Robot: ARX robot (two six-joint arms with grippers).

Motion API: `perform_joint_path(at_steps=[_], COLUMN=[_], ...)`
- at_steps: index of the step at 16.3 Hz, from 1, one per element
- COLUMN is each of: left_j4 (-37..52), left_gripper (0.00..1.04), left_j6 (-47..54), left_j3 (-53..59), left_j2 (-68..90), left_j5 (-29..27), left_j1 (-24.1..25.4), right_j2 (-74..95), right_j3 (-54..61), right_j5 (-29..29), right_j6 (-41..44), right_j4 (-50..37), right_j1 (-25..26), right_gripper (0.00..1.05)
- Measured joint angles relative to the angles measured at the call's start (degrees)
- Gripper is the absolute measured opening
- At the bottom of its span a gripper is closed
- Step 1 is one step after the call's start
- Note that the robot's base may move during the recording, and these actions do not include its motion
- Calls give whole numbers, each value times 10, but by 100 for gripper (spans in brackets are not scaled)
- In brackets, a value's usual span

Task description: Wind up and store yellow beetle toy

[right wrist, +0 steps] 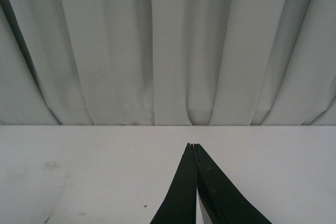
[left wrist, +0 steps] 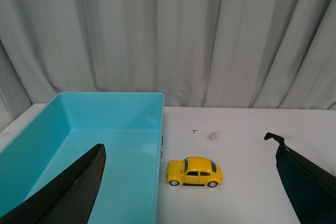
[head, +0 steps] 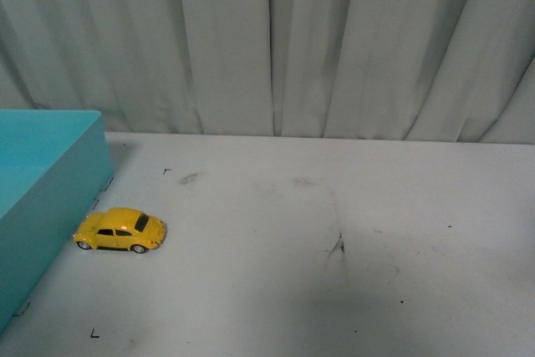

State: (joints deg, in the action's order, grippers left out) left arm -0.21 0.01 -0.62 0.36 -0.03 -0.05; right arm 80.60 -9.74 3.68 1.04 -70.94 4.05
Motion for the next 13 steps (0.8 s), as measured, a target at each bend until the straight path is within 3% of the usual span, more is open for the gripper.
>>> perform_joint_path(at_steps=[3,13], left_j4=[0,0], left_gripper=[98,98], left_j6=[0,0], left_j3=[0,0], left_j2=[0,0], left_j5=[0,0], left_j1=[0,0], right_j2=[-122,-438], right_j3=[32,91], right_j5=[-31,-35], right_j6=[-2,-2], right_j4=[114,350], right_j1=[-44,-44], right_gripper=[2,2])
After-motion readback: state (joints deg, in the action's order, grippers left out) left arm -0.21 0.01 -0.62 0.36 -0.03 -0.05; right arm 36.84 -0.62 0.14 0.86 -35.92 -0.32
